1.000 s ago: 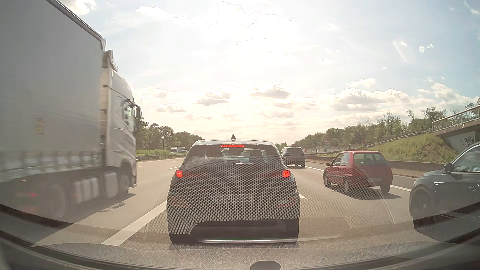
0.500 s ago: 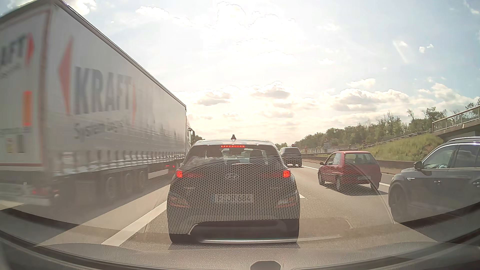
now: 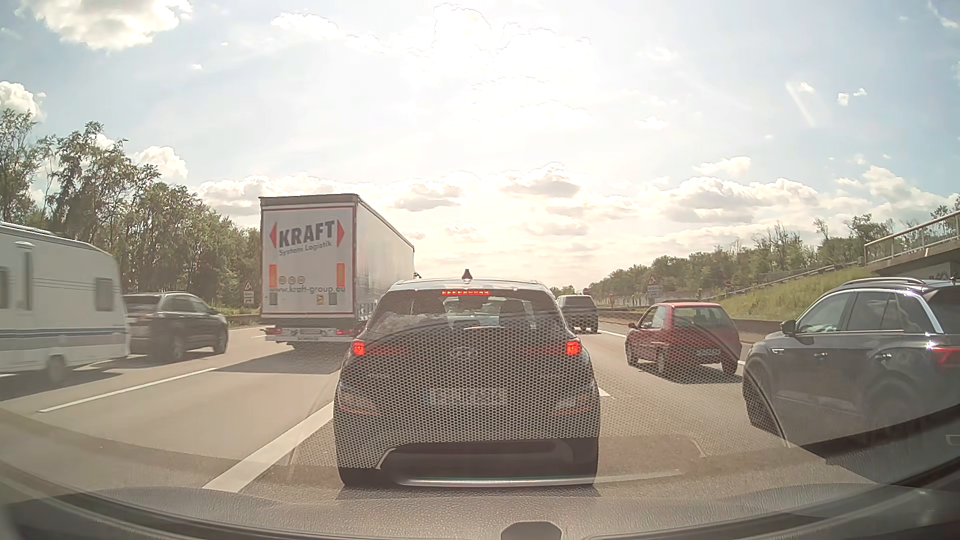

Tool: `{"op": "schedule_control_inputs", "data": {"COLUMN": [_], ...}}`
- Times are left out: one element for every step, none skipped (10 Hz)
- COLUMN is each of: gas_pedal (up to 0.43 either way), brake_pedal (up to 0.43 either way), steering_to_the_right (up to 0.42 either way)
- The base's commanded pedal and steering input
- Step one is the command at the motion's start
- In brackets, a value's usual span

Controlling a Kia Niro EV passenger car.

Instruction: Follow the waypoints while adhering to traffic rules and regulations

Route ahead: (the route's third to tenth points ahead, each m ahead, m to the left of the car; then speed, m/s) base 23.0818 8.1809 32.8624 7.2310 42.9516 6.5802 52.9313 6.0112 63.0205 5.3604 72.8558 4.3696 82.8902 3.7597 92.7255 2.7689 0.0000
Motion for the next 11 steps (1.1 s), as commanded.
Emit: {"op": "schedule_control_inputs", "data": {"gas_pedal": [0.000,0.000,0.000,0.000,0.000,0.000,0.000,0.000,0.000,0.000,0.000], "brake_pedal": [0.280,0.280,0.280,0.280,0.274,0.274,0.274,0.274,0.280,0.274,0.280], "steering_to_the_right": [0.000,0.000,0.000,0.000,0.000,0.000,0.000,0.000,0.000,0.000,0.000]}}
